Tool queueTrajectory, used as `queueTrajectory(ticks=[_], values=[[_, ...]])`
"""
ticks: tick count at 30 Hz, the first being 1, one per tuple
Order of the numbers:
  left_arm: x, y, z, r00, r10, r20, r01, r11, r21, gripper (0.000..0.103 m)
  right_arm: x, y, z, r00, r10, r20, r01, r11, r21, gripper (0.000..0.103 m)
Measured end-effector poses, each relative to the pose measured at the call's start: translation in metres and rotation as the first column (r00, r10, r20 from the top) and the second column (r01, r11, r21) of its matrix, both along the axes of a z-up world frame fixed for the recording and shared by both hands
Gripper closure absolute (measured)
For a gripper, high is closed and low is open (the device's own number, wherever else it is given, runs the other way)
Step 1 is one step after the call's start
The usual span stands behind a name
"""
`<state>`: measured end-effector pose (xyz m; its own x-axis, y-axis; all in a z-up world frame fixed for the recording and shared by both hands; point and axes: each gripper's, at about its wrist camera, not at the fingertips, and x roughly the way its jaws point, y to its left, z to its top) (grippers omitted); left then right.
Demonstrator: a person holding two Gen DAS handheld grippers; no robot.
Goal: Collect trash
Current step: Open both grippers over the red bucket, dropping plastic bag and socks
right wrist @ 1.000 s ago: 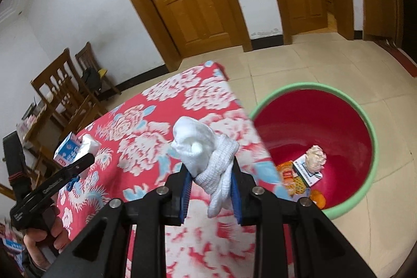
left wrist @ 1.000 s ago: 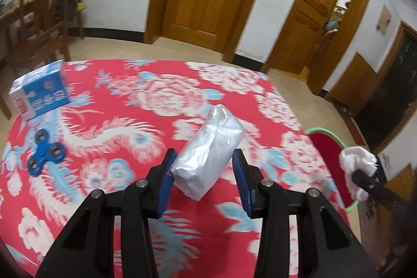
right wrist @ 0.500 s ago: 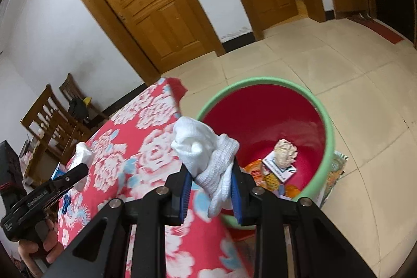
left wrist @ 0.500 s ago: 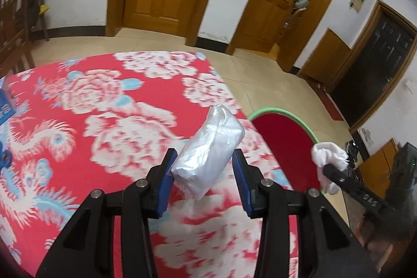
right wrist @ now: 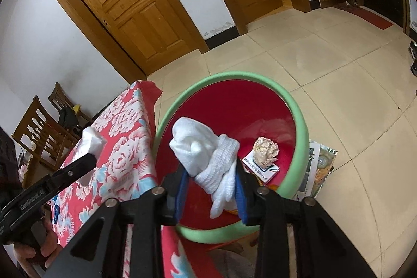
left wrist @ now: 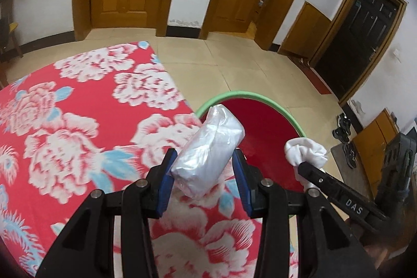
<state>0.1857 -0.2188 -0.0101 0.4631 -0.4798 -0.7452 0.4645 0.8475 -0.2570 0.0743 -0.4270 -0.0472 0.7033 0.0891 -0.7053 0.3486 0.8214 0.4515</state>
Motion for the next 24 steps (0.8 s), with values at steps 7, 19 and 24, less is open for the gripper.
queueTrajectory(ticks=[7, 19, 24], values=[[0.006, -0.028, -0.004, 0.999, -0.042, 0.014, 0.041, 0.999, 0.023, 0.06, -0.009, -0.01, -0.004, 1.0, -0.013, 0.01, 0.013, 1.0, 0.018, 0.045], [0.013, -0.06, -0.015, 0.996, -0.087, -0.011, 0.088, 0.993, 0.075, 0.056, -0.027, -0.022, 0.002, 0.998, -0.061, 0.027, 0.061, 0.998, 0.023, 0.04], [0.01, -0.061, -0.012, 0.996, -0.093, 0.013, 0.092, 0.994, 0.061, 0.05, -0.03, -0.022, 0.003, 0.998, -0.063, 0.024, 0.062, 0.998, 0.018, 0.039]])
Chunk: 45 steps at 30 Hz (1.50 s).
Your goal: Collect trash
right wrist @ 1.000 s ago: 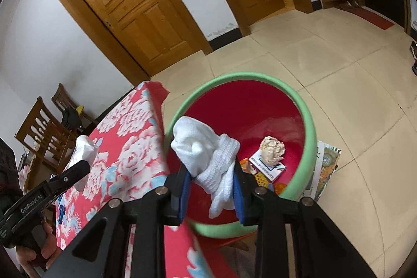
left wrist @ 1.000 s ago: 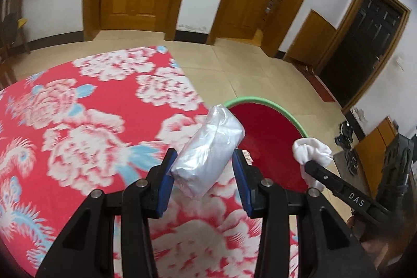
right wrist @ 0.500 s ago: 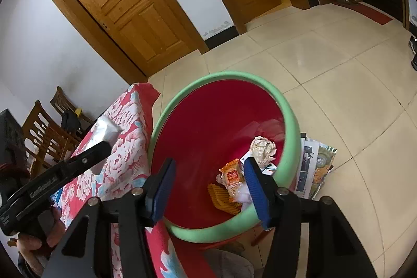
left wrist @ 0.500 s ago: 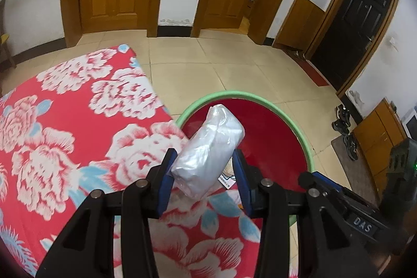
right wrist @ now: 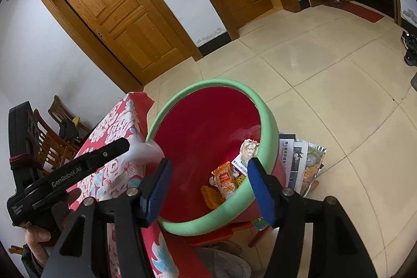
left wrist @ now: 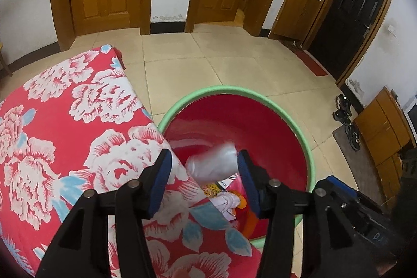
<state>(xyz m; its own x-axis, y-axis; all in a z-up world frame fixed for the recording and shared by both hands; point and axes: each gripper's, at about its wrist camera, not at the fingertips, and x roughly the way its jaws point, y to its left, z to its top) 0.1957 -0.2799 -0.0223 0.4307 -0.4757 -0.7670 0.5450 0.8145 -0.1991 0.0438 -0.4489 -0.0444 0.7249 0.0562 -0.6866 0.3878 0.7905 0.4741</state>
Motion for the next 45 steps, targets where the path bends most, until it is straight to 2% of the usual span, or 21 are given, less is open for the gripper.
queueTrajectory(ticks=[2, 5, 13, 17, 24, 33, 41, 45], values=[[-0.002, 0.002, 0.003, 1.0, 0.005, 0.008, -0.005, 1.0, -0.003, 0.05, -0.001, 0.001, 0.001, 1.0, 0.001, -0.002, -0.001, 1.0, 0.0, 0.038], [-0.005, 0.008, 0.008, 1.0, 0.015, 0.01, -0.015, 1.0, -0.013, 0.05, -0.002, 0.005, 0.005, 1.0, 0.006, -0.003, -0.006, 1.0, -0.01, 0.03], [-0.02, 0.038, 0.022, 0.997, 0.069, 0.015, -0.069, 0.998, -0.011, 0.05, -0.004, 0.024, 0.014, 0.999, 0.049, 0.0, -0.049, 0.998, -0.032, 0.026], [-0.029, 0.06, 0.028, 0.994, 0.104, 0.021, -0.103, 0.995, -0.006, 0.05, -0.005, 0.04, 0.022, 0.996, 0.084, 0.01, -0.084, 0.995, -0.057, 0.02], [-0.052, 0.099, 0.04, 0.983, 0.174, 0.053, -0.174, 0.985, 0.002, 0.05, -0.013, 0.072, 0.042, 0.988, 0.152, 0.037, -0.147, 0.982, -0.116, 0.019], [-0.084, 0.154, 0.053, 0.957, 0.282, 0.072, -0.282, 0.959, -0.012, 0.05, -0.025, 0.116, 0.064, 0.969, 0.232, 0.085, -0.216, 0.962, -0.168, 0.016], [-0.111, 0.203, 0.056, 0.91, 0.403, 0.1, -0.404, 0.915, -0.008, 0.05, -0.036, 0.151, 0.071, 0.949, 0.294, 0.113, -0.27, 0.943, -0.194, 0.016], [-0.121, 0.218, 0.057, 0.896, 0.434, 0.093, -0.435, 0.9, -0.014, 0.05, -0.045, 0.167, 0.076, 0.94, 0.317, 0.127, -0.286, 0.934, -0.213, 0.016]])
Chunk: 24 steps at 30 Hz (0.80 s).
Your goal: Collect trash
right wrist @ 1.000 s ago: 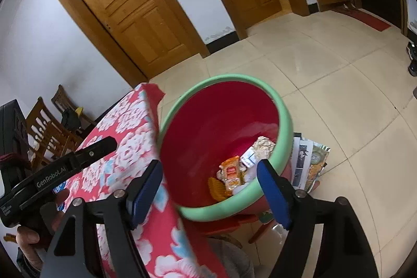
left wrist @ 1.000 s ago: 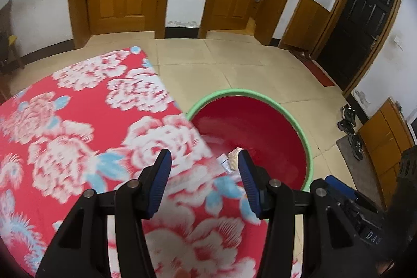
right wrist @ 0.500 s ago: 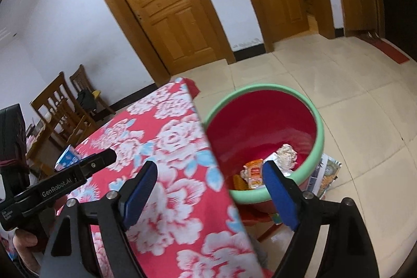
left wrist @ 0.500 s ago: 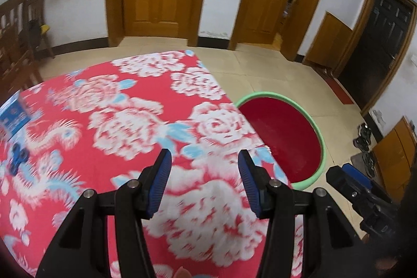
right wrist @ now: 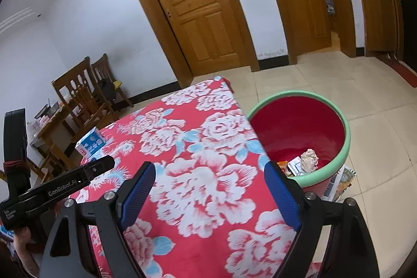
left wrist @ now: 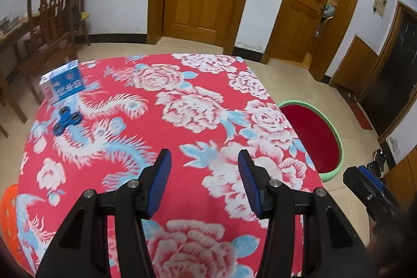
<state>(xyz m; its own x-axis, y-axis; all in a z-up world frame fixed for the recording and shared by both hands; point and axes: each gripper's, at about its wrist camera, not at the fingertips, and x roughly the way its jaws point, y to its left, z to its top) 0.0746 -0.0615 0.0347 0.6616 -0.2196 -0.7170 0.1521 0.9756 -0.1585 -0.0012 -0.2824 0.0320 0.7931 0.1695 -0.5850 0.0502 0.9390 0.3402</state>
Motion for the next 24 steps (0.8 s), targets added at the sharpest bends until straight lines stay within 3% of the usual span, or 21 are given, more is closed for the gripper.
queueTrajectory(ticks=[12, 24], values=[[-0.03, 0.032, 0.007, 0.993, 0.099, 0.058, -0.101, 0.994, 0.028, 0.05, -0.017, 0.023, 0.005, 0.999, 0.025, 0.02, -0.025, 0.999, -0.028, 0.016], [-0.039, 0.045, 0.013, 0.987, 0.134, 0.09, -0.137, 0.99, 0.022, 0.05, -0.02, 0.031, 0.006, 0.999, 0.039, 0.019, -0.039, 0.999, -0.026, 0.016]])
